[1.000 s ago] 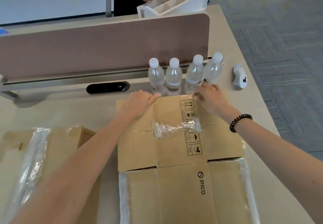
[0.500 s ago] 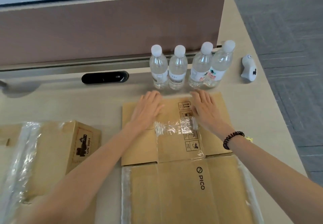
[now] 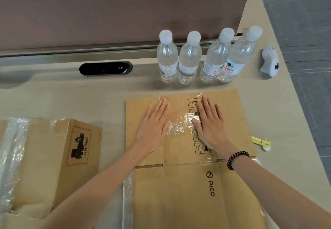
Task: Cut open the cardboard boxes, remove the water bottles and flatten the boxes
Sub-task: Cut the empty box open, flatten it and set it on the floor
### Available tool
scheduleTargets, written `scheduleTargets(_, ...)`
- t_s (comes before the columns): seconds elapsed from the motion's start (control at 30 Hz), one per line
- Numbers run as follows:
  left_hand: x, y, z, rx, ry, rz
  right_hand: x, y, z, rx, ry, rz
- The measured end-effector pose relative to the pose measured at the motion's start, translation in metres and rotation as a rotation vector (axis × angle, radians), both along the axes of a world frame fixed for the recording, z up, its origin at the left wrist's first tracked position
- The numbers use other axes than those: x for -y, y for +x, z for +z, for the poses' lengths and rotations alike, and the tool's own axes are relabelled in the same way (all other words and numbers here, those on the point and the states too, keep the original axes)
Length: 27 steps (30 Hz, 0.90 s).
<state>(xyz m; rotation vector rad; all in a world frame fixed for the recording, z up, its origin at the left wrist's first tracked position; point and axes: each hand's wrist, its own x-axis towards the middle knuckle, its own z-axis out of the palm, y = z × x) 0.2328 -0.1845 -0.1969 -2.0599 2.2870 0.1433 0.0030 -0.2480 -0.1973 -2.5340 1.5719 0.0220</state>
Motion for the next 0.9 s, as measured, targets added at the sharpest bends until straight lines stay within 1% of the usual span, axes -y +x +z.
scheduleTargets(0.3,-0.001,-0.004,0.000,-0.004,0.003,0.021,-0.002,0.002,0.000,-0.011,-0.028,-0.018)
scheduleTargets(0.4,-0.002,-0.003,0.004,-0.042,0.031,0.023,-0.003,0.000,0.003,-0.017,-0.025,-0.015)
scheduleTargets(0.47,0.002,0.000,0.006,-0.106,0.102,0.017,-0.001,0.001,0.003,-0.009,0.001,-0.013)
scheduleTargets(0.53,0.003,0.003,0.009,-0.180,0.167,0.009,0.001,0.000,0.004,0.027,0.040,-0.012)
scheduleTargets(0.6,0.003,0.006,0.013,-0.305,0.188,0.023,0.007,-0.001,0.008,0.107,0.117,-0.020)
scheduleTargets(0.67,0.002,0.010,0.017,-0.450,0.148,0.055,0.013,-0.003,0.014,0.223,0.203,-0.048)
scheduleTargets(0.73,-0.004,0.012,0.020,-0.546,0.089,0.097,0.009,-0.007,0.023,0.330,0.216,-0.080)
scheduleTargets(0.8,-0.015,0.011,0.022,-0.554,0.031,0.119,-0.007,-0.013,0.031,0.372,0.175,-0.087)
scheduleTargets(0.9,-0.045,0.003,0.022,-0.493,0.009,0.092,-0.046,-0.028,0.033,0.342,0.108,-0.040)
